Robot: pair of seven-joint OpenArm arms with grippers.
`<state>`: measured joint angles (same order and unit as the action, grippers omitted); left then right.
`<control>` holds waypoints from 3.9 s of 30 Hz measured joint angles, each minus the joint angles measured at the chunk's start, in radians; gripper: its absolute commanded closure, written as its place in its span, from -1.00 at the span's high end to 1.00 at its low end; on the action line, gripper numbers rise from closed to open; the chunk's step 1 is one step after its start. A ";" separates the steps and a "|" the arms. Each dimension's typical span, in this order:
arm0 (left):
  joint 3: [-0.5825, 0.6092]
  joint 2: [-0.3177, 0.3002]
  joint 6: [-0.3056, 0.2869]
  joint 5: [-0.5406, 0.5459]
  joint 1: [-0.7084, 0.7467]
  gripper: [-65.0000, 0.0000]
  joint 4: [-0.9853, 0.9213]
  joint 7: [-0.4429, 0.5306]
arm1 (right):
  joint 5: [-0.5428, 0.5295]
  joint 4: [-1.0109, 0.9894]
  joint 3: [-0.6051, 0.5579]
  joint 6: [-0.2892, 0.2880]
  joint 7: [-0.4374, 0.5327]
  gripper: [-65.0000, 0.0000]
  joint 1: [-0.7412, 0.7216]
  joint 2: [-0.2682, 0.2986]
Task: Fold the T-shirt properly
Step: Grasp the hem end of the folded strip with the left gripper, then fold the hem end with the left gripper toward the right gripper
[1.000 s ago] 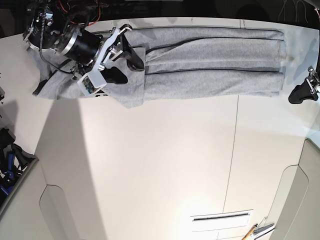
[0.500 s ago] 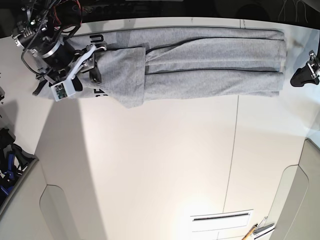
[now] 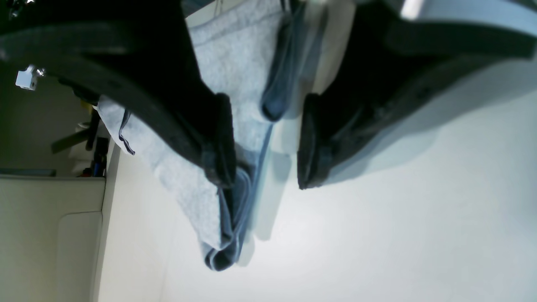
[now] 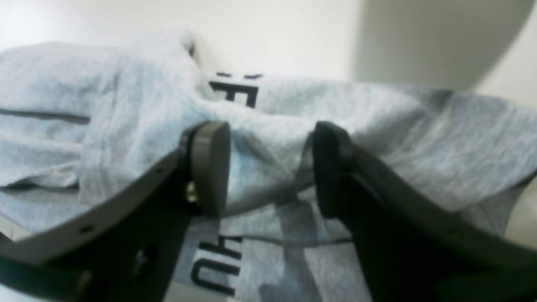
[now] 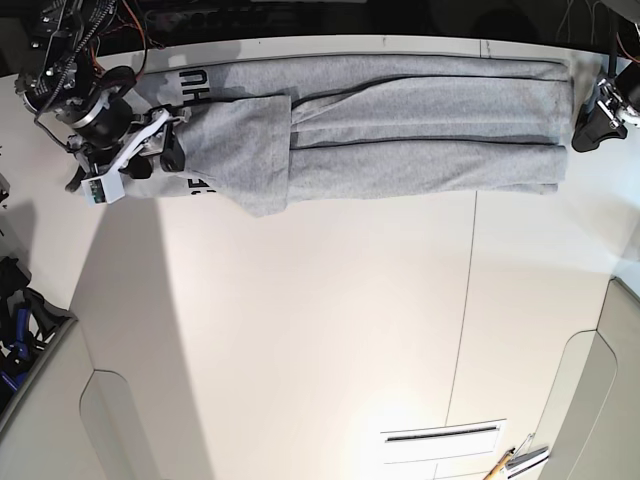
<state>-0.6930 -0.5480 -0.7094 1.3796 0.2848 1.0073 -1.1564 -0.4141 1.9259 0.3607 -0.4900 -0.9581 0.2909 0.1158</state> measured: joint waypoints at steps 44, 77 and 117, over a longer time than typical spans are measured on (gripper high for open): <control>0.023 0.102 -0.003 -0.156 0.017 -1.00 0.184 0.049 | 0.000 0.000 0.000 0.000 0.000 -0.03 0.000 0.000; 0.368 0.341 0.020 0.071 0.046 -1.00 0.610 -0.118 | -0.010 0.016 0.209 0.000 -0.005 -0.03 0.000 0.098; 0.654 0.468 0.020 -0.068 -0.094 -0.22 0.610 0.021 | -0.042 0.017 0.211 0.000 -0.015 -0.03 0.000 0.103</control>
<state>-0.0387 -0.0799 -0.6891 1.3117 0.1905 1.6173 -1.1358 -0.4564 1.9430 0.5713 -0.4904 -0.9733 0.2905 0.2188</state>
